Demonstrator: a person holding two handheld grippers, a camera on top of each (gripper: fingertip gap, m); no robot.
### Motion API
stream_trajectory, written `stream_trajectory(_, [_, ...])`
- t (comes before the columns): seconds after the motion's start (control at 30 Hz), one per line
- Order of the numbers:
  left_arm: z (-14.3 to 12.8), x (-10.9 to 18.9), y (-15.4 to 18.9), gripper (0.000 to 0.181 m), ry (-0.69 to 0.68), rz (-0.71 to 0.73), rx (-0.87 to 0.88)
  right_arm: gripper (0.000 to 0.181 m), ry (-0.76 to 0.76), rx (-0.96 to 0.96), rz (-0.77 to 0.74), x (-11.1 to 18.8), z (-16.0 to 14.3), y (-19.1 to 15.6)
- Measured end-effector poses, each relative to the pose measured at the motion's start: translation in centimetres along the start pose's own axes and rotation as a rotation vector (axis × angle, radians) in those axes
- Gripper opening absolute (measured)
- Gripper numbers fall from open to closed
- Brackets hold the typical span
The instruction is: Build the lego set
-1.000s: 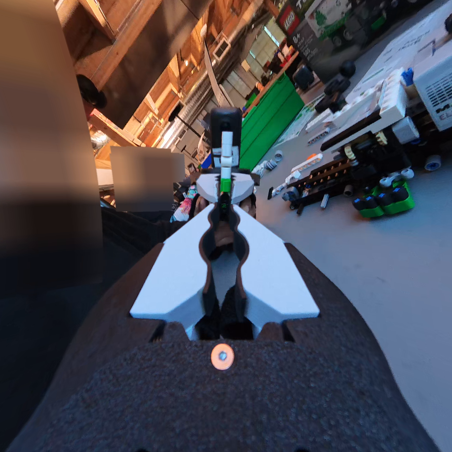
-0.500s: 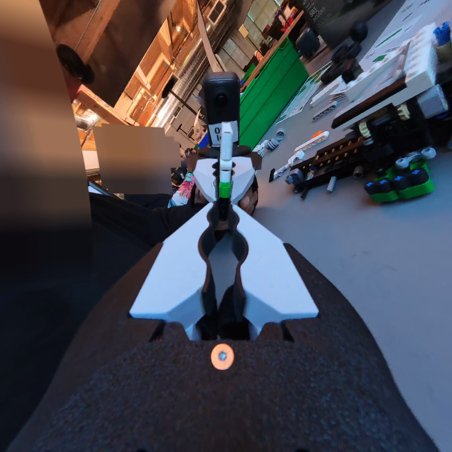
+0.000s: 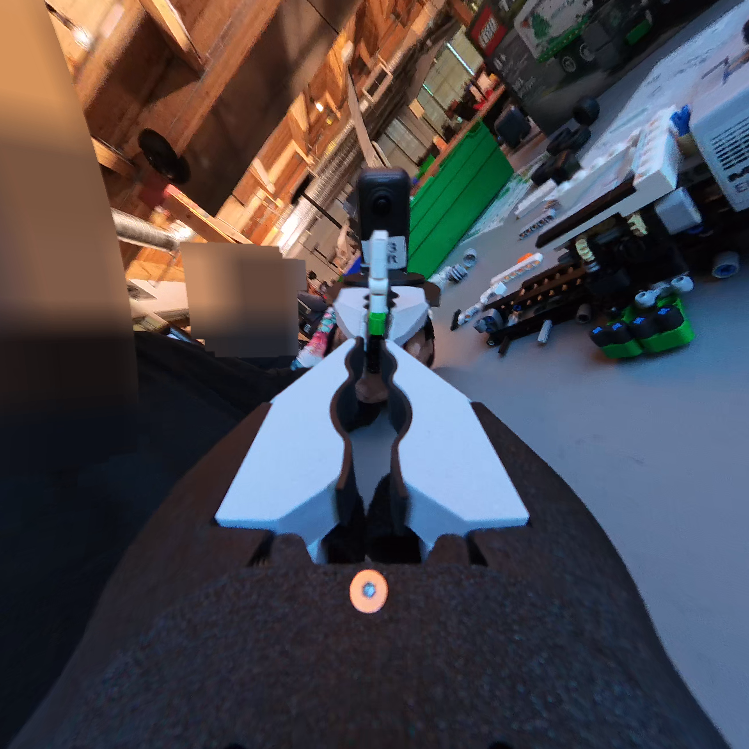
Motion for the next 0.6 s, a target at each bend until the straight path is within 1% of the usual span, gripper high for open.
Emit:
stream_trajectory(0.13, [0.3, 0.2, 0.1, 0.006, 0.034, -0.005, 0.006, 0.005, 0.160, -0.030, 0.114, 1.8, 1.7, -0.7])
stream_trajectory(0.17, [0.3, 0.1, 0.2, 0.005, 0.030, 0.000, -0.012, 0.005, 0.216, -0.016, 0.145, 2.4, 2.3, -1.1])
stream_trajectory(0.23, [-0.2, -0.3, 0.5, 0.005, 0.001, 0.013, -0.055, 0.006, 0.319, 0.028, 0.158, 3.6, 3.2, -1.4])
stream_trajectory(0.33, [-0.8, -0.9, 0.8, 0.006, -0.044, 0.032, -0.111, 0.006, 0.374, 0.131, 0.061, 4.8, 3.8, -1.4])
stream_trajectory(0.43, [-0.8, -1.0, 1.1, 0.006, -0.039, 0.018, -0.103, 0.009, 0.422, 0.210, -0.020, 5.3, 4.2, -1.3])
stream_trajectory(0.5, [-0.7, -0.9, 0.9, 0.006, -0.030, 0.010, -0.081, 0.010, 0.430, 0.239, -0.068, 5.4, 4.2, -1.1])
stream_trajectory(0.6, [-0.6, -0.7, 0.5, 0.006, -0.030, 0.021, -0.076, 0.019, 0.419, 0.276, -0.138, 5.1, 4.2, -0.8])
Point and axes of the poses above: each gripper's, where its closed fingertips meet, x back along the fingers, z out of its top, y = z × x across the jaws, the point moved 3 cm from there along x, back along the fingers, and after that the axes turned 2 degrees about -x, right-handed, at the moved point
